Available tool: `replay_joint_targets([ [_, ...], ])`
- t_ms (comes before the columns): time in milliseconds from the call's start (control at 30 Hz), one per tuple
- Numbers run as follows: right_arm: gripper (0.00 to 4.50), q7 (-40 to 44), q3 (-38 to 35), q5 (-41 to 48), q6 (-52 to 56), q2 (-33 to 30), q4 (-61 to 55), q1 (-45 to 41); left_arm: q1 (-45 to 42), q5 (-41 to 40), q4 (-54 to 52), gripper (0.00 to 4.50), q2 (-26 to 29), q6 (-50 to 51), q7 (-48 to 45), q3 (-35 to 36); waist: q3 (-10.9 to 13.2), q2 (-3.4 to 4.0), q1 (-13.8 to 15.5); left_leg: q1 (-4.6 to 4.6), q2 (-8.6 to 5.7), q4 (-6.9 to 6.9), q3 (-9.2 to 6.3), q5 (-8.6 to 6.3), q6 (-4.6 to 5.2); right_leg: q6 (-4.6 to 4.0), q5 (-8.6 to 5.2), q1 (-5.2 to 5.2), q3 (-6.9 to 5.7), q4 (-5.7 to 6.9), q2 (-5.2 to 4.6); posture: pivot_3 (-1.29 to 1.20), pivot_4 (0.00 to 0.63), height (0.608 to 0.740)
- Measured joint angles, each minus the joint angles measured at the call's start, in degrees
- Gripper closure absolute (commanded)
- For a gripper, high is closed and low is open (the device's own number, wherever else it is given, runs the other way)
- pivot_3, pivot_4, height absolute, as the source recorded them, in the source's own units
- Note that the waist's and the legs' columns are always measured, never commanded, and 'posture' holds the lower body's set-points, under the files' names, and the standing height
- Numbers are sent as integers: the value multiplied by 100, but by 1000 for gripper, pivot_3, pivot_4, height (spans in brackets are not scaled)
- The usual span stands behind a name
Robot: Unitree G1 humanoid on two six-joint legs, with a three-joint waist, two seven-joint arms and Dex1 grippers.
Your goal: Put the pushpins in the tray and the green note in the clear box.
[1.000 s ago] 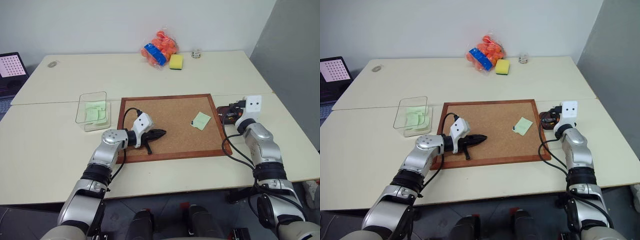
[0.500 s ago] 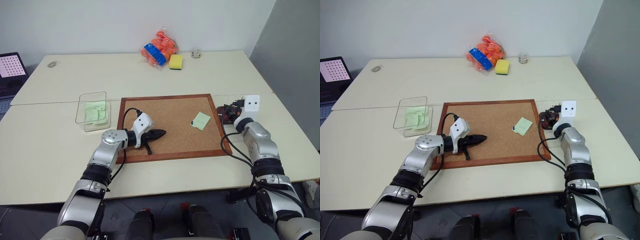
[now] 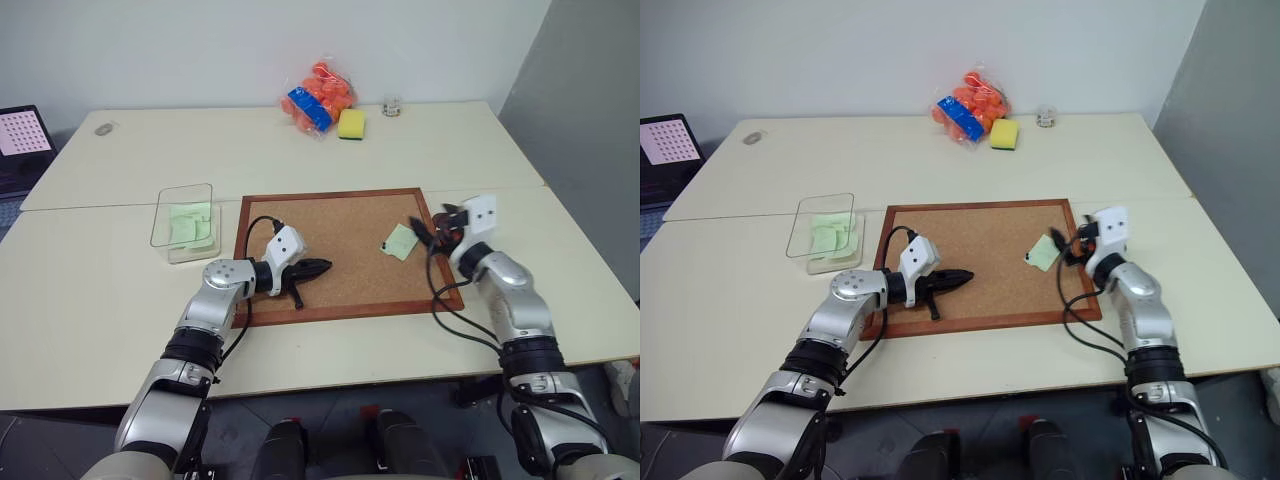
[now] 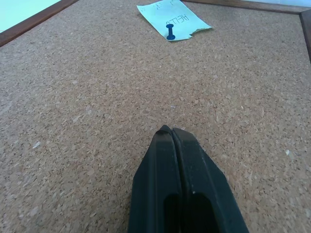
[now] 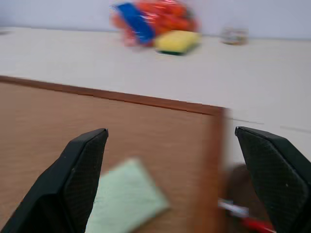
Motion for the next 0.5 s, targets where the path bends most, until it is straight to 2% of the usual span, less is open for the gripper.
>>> replay_joint_targets([
  [200, 49, 591, 661, -140, -8, 94, -309, 283, 2, 1, 10, 4500, -1, -37, 1, 0, 0, 0, 7, 0, 1, 0, -1, 0, 0, 0, 0, 0, -2, -1, 0, 0, 150, 740],
  [500, 49, 638, 716, -208, -7, 364, 576, -24, 16, 3, -4, 4500, 11, -52, 3, 2, 0, 0, -1, 1, 1, 0, -1, 0, 0, -1, 1, 0, -2, -1, 0, 0, 150, 740],
])
